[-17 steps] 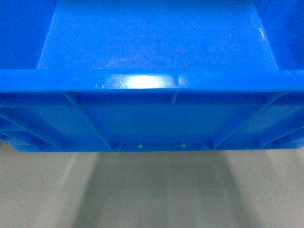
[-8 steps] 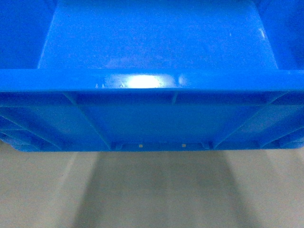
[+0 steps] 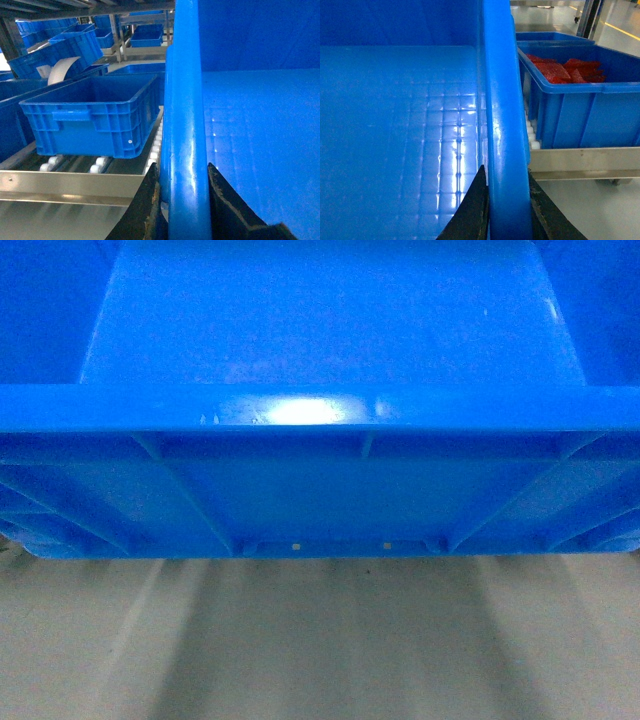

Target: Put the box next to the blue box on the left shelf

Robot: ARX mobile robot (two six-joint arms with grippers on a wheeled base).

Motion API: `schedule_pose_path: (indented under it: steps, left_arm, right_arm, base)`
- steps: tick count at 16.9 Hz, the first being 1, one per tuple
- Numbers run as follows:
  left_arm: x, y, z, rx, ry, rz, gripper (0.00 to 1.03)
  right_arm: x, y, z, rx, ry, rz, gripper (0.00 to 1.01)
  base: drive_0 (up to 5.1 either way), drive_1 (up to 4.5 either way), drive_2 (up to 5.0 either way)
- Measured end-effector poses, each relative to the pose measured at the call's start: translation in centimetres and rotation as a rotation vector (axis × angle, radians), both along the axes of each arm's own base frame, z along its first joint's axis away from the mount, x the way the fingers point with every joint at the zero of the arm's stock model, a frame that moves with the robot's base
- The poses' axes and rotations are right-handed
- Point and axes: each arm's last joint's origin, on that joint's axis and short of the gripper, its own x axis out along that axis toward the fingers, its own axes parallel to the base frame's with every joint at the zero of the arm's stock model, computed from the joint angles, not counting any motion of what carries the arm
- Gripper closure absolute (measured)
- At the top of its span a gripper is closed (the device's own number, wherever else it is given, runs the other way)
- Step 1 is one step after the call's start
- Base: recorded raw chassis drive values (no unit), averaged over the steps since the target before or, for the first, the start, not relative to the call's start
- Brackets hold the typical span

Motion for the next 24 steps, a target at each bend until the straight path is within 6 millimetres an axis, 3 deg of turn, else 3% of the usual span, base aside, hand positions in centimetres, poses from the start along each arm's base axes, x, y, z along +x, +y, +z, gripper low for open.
schedule_pose_path:
  steps: [24]
  left_arm:
    - [0.00,0.00,-0.01,0.000,0.001,0.001,0.86]
  right_arm:
    - [0.00,0.00,-0.01,0.001,0.001,0.001,0.91]
  base:
    - [0.0,4.32,-4.3]
